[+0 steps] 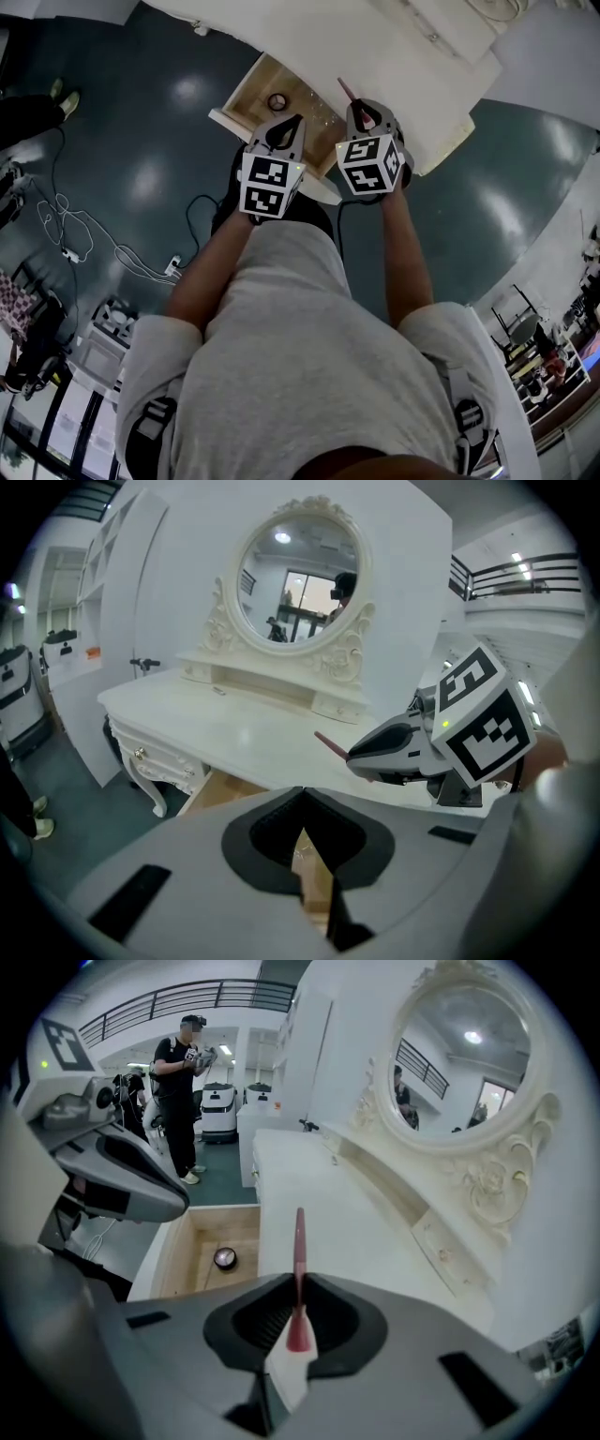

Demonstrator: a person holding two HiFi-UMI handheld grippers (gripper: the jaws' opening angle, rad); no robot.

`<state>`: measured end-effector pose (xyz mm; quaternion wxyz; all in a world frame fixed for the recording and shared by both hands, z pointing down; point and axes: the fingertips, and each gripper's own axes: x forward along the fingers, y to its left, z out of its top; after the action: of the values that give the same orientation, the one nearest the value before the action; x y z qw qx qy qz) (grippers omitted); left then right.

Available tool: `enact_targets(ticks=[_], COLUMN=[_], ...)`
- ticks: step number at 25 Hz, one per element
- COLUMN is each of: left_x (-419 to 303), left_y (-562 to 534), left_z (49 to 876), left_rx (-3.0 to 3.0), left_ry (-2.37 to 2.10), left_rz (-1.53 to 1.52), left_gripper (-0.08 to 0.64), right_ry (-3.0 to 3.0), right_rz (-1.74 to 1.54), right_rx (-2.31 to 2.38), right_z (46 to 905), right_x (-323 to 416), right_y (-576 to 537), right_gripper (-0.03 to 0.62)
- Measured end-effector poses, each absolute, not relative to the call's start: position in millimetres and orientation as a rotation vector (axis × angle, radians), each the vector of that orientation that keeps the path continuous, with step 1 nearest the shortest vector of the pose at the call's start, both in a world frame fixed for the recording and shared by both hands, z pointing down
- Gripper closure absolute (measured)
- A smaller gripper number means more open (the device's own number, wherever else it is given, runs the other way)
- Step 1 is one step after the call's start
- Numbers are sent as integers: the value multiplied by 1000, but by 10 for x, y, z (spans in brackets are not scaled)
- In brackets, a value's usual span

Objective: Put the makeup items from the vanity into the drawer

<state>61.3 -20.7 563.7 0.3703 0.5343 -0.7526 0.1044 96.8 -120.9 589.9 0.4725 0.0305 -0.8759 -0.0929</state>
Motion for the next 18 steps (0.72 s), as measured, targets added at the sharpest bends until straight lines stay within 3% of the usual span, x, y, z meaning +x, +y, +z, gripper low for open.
enact_targets(ticks=[18], left_x=[517], left_y=[215], left_z=[5674], left_rx=[1255], left_ry=[-1993], left_rz=[201], left_gripper=[554], right_ry=[-2184], right_rz=[-176], right_rx=[-71], right_z=[5901], right_x=[764], right_y=[-604], right_gripper=[538])
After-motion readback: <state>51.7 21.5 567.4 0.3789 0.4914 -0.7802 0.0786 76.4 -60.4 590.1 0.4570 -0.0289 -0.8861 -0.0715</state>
